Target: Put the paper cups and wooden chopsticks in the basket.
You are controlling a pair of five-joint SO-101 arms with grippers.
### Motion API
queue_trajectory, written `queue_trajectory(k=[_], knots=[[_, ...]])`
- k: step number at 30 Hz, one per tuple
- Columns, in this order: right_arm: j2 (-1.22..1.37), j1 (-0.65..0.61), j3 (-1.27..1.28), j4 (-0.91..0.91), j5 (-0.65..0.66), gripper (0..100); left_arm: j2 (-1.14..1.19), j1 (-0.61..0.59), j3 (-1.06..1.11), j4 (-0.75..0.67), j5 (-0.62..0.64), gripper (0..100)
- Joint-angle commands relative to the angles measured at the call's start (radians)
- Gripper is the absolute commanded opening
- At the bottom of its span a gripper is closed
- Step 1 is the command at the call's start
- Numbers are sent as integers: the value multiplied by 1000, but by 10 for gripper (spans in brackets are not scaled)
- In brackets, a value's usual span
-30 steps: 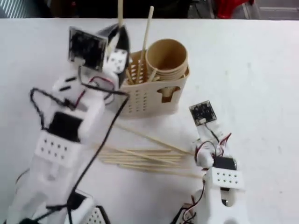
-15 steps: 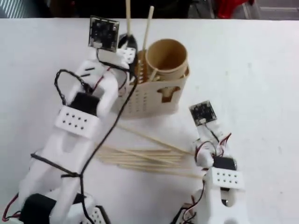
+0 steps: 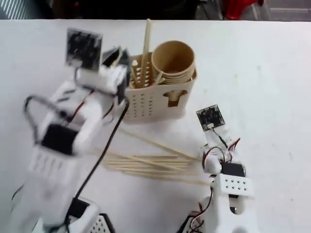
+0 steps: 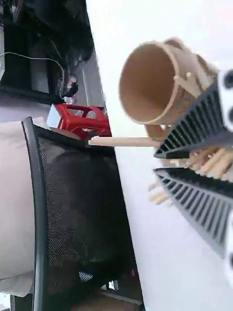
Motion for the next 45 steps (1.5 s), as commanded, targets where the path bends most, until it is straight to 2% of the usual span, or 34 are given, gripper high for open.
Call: queue_trajectory(k=[1,5,11,13,16,22,25,28,34,40,45], knots=[[-16,-1,-5,-15,6,19,-113,12,35,175,-178,22],[-16,-5,-5,-13,6,19,-65,125,222,278,-367,35],[-16,-4,-5,-13,6,19,67,328,427,252,-637,53],[-16,-5,-5,-13,6,19,113,331,434,232,-712,109],[-16,-2,-5,-13,6,19,208,297,430,126,-760,188],[-18,2,-5,-8,6,18,499,254,413,-101,-948,199],[-19,30,-14,-7,6,17,642,254,351,-153,-957,199],[-54,59,-25,27,-2,17,759,254,253,-149,-959,199],[-263,58,38,108,-3,17,869,254,118,-144,-964,199],[-486,53,121,170,3,19,990,252,43,-143,-1023,197],[-607,-7,180,202,6,19,1046,252,-46,-14,-1051,161]])
